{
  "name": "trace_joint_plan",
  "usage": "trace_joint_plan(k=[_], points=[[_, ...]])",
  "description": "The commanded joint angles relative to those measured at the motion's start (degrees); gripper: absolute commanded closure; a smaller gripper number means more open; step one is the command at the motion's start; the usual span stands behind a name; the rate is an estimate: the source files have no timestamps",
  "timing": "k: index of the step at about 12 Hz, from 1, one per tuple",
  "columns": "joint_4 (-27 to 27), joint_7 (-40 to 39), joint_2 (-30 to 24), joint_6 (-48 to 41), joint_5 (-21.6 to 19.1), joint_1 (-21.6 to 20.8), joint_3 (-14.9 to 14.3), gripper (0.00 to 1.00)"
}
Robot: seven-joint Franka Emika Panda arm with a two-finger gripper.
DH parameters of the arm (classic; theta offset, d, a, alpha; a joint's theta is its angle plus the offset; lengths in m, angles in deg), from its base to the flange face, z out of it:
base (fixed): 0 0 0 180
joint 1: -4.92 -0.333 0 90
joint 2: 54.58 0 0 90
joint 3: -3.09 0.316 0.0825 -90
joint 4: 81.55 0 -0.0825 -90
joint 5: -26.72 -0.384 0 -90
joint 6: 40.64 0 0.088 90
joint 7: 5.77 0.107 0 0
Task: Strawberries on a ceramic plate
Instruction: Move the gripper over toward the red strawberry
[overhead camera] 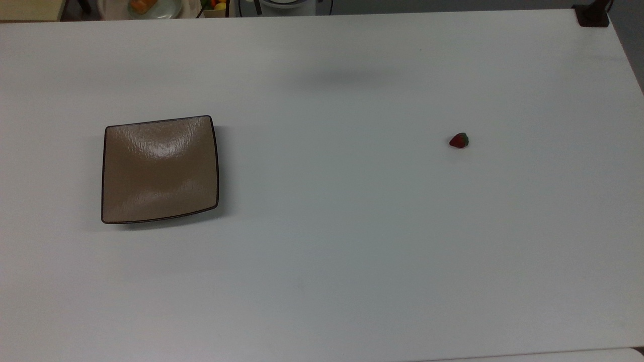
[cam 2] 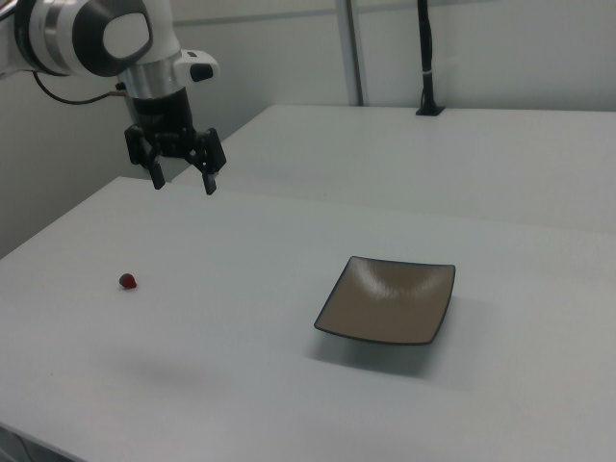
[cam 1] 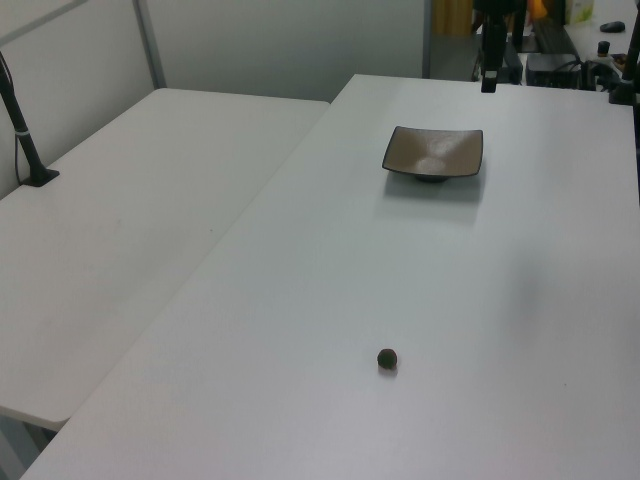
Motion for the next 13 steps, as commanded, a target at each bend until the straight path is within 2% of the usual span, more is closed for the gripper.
trace_joint_plan(k=[1, 5, 7, 13], points=[[1.15, 1.22, 0.3, 1.31, 0.07, -0.68, 0.83, 0.0], [0.98, 1.4, 0.84, 1.31, 0.07, -0.95, 0.83, 0.0], [0.45, 1.58, 1.8, 1.31, -0.02, -3.83, 0.4, 0.0], [-0.77, 3.94, 5.84, 2.36, -0.02, -8.76, 0.74, 0.0]])
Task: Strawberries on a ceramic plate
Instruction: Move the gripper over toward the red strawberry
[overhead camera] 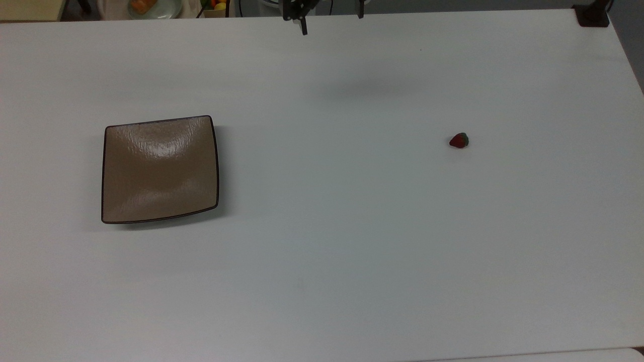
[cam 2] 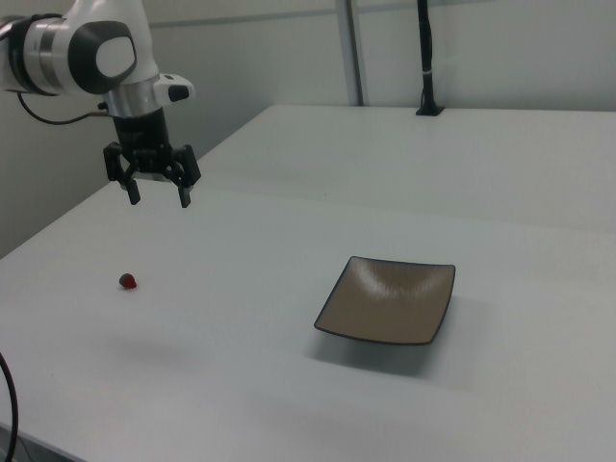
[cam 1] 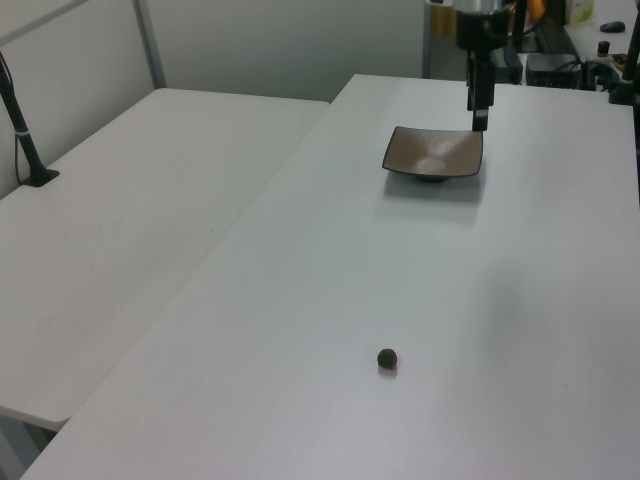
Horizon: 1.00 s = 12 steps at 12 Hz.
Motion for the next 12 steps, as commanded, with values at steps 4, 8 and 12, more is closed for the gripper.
trace_joint_plan(k=[4, 8, 12], points=[[-3.68, 7.46, 6.73, 3.75, -0.01, -6.96, -0.16, 0.0], [-3.69, 15.84, 12.0, 12.65, 0.08, -9.17, 0.02, 0.0], [-3.78, 16.02, 16.66, 19.05, 0.34, -14.61, 0.02, 0.0]])
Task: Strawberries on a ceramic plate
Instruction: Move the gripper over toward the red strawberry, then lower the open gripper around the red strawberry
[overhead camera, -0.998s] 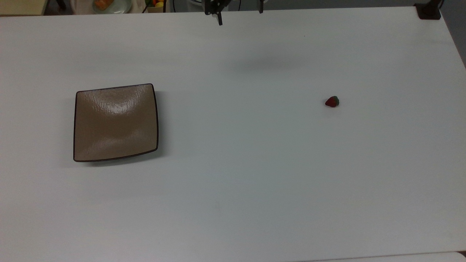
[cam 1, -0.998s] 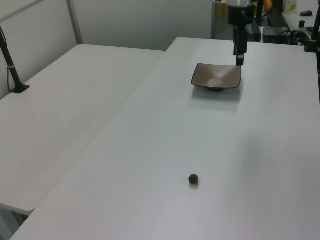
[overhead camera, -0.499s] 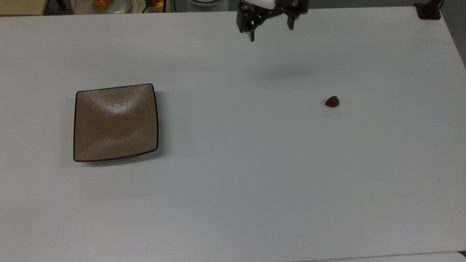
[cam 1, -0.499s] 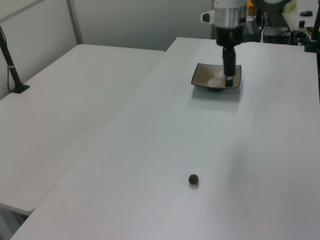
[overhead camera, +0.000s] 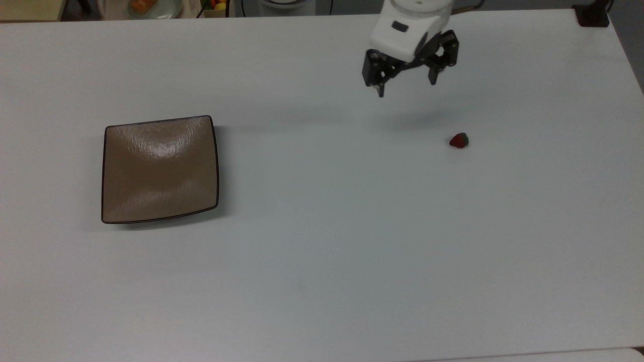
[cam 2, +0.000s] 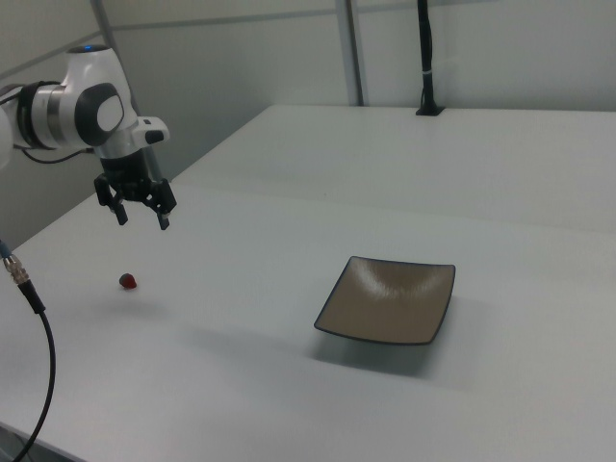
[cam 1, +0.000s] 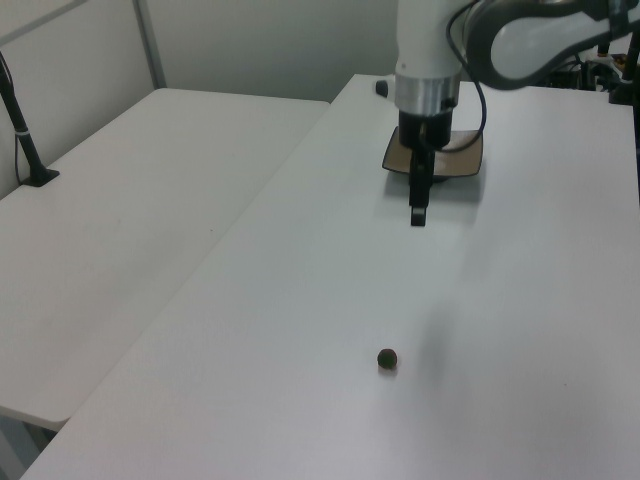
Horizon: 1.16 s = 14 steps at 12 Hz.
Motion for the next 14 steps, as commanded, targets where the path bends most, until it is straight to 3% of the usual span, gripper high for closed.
trace_joint_plan(k=[1, 5, 14], points=[[-1.48, 1.62, 4.13, 4.91, 1.21, -4.31, -0.26, 0.0], [-1.31, 7.68, 6.95, 7.98, 7.19, -7.84, 0.01, 0.0], [-1.48, 9.27, 15.56, 16.24, 7.63, -11.88, 0.01, 0.0]])
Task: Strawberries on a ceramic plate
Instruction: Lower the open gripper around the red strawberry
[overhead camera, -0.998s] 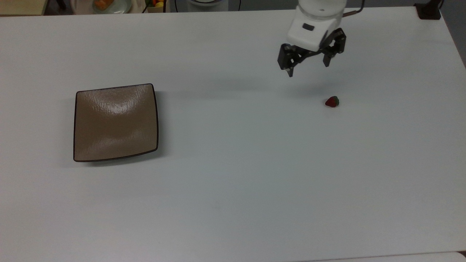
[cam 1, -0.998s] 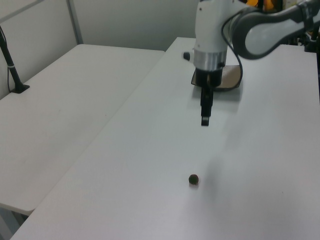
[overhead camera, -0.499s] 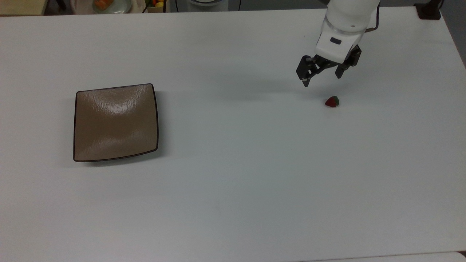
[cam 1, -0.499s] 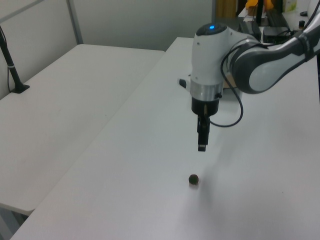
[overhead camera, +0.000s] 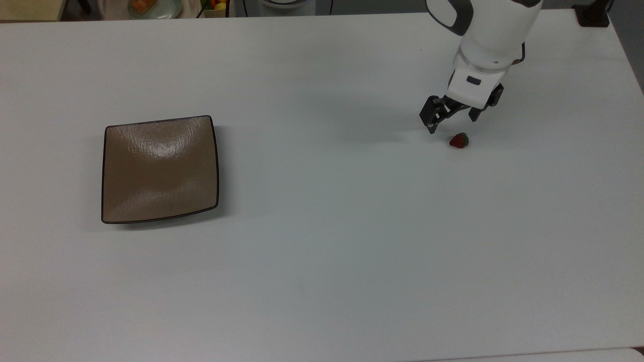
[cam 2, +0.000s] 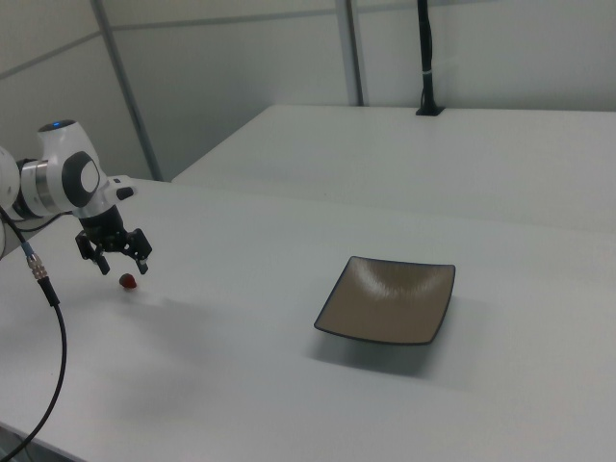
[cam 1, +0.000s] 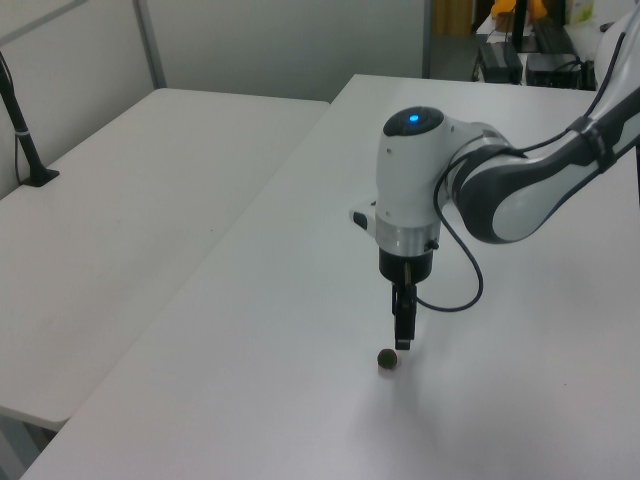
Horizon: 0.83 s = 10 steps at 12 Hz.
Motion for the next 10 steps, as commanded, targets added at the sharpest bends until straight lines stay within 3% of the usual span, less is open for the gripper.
trace_joint_plan(k=[1, 5, 7, 10], points=[[-1.12, 1.48, 2.98, 4.41, 1.14, -1.88, -0.3, 0.0], [-1.21, 1.31, 5.88, 7.49, 1.14, -2.5, -0.3, 0.0], [-1.21, 0.87, 5.89, 7.84, 1.75, -2.41, -0.3, 0.15], [-1.21, 0.96, 6.15, 9.87, 2.81, -2.41, -0.3, 0.28]])
